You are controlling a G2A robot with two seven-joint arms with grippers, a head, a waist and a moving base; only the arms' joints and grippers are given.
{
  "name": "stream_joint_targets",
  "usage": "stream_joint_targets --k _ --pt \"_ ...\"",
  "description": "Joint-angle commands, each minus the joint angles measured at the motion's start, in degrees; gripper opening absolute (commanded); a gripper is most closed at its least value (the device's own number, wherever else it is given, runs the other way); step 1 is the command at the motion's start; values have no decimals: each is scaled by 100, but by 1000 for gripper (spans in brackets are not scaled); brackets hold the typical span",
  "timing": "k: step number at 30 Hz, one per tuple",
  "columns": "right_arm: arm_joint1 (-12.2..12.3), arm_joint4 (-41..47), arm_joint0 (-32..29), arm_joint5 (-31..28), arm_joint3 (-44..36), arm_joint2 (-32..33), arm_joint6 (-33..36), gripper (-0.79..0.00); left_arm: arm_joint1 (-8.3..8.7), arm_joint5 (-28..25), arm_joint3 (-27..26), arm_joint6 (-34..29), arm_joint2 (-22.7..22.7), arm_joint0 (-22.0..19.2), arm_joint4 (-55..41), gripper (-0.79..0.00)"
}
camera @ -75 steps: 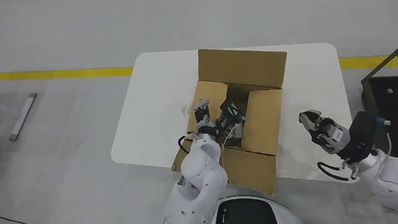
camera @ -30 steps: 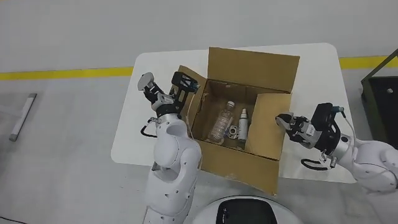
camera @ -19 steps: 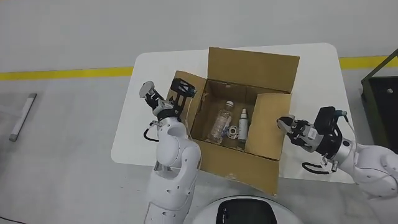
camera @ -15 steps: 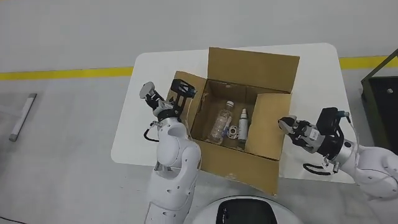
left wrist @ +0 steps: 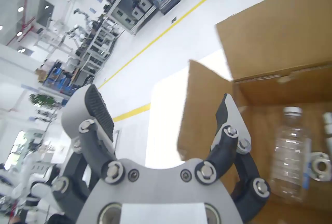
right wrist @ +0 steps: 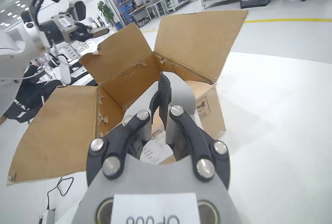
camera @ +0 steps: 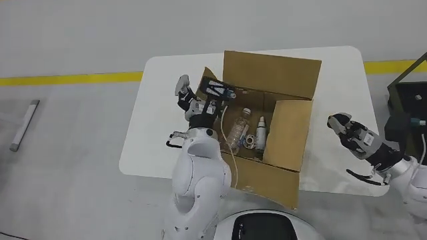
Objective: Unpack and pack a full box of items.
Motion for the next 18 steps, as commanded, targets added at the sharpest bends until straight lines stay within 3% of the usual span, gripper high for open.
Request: stream_joint_targets --k 1,5,12,18 --pt "-8 -9 -95 93 47 75 -70 -785 -22 -292 -33 84 294 132 -460 0" --pt "-33 -113 -276 277 84 108 -199 -785 -85 -634 106 -99 553 287 -1594 0" --pt "-77 -353 -477 439 90 2 -380 -785 -225 -771 628 -1235 371 11 -4041 0" --pt "-95 -665 -483 417 47 -129 -344 -785 -199 -1130 1018 -1465 211 -274 -4374 0"
